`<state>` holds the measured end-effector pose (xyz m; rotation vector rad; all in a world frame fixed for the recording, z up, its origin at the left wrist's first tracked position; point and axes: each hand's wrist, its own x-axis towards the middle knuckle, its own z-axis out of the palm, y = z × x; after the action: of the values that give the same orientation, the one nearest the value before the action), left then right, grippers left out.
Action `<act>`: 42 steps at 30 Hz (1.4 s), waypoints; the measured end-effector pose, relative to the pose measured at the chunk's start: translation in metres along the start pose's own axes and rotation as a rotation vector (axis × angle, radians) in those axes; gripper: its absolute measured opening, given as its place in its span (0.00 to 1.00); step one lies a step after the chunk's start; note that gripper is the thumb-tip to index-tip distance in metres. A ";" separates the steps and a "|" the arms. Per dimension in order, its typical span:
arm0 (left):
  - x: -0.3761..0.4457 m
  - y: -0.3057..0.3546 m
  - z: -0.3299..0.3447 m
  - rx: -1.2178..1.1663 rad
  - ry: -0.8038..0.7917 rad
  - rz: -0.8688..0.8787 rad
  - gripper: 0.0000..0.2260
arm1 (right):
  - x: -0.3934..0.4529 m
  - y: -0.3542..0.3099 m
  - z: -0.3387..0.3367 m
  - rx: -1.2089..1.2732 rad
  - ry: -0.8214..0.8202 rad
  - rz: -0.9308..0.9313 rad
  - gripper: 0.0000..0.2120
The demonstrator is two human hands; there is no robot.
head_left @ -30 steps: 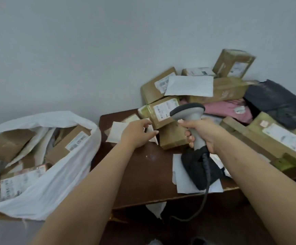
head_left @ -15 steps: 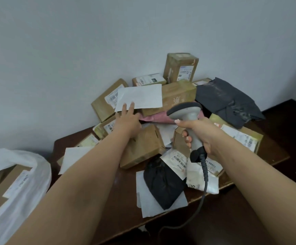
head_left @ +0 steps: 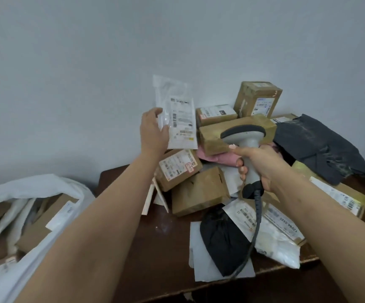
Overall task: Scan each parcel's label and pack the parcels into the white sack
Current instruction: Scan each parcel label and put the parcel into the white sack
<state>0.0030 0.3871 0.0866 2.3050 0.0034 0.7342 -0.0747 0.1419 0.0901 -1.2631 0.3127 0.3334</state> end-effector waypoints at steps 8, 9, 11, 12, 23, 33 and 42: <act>-0.049 -0.060 -0.082 -0.230 0.021 -0.484 0.09 | -0.018 0.007 0.073 -0.062 -0.193 -0.060 0.10; -0.056 -0.066 -0.093 -0.259 0.030 -0.522 0.07 | -0.022 0.008 0.082 -0.096 -0.236 -0.073 0.10; -0.066 -0.079 -0.117 -0.281 0.032 -0.585 0.05 | -0.033 0.011 0.099 -0.216 -0.312 -0.126 0.09; -0.070 -0.086 -0.130 -0.279 0.027 -0.596 0.05 | -0.039 0.012 0.106 -0.310 -0.347 -0.171 0.09; -0.099 -0.141 -0.245 -0.145 0.059 -0.637 0.07 | -0.074 0.042 0.174 -0.812 -0.684 -0.372 0.09; -0.117 -0.159 -0.288 -0.097 0.121 -0.659 0.13 | -0.083 0.056 0.210 -0.846 -0.765 -0.418 0.09; -0.128 -0.171 -0.311 -0.003 0.138 -0.629 0.09 | -0.087 0.063 0.235 -0.901 -0.774 -0.432 0.08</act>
<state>-0.2282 0.6849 0.0971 2.0645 0.7519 0.5518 -0.1695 0.3785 0.1346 -1.9012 -0.8565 0.5866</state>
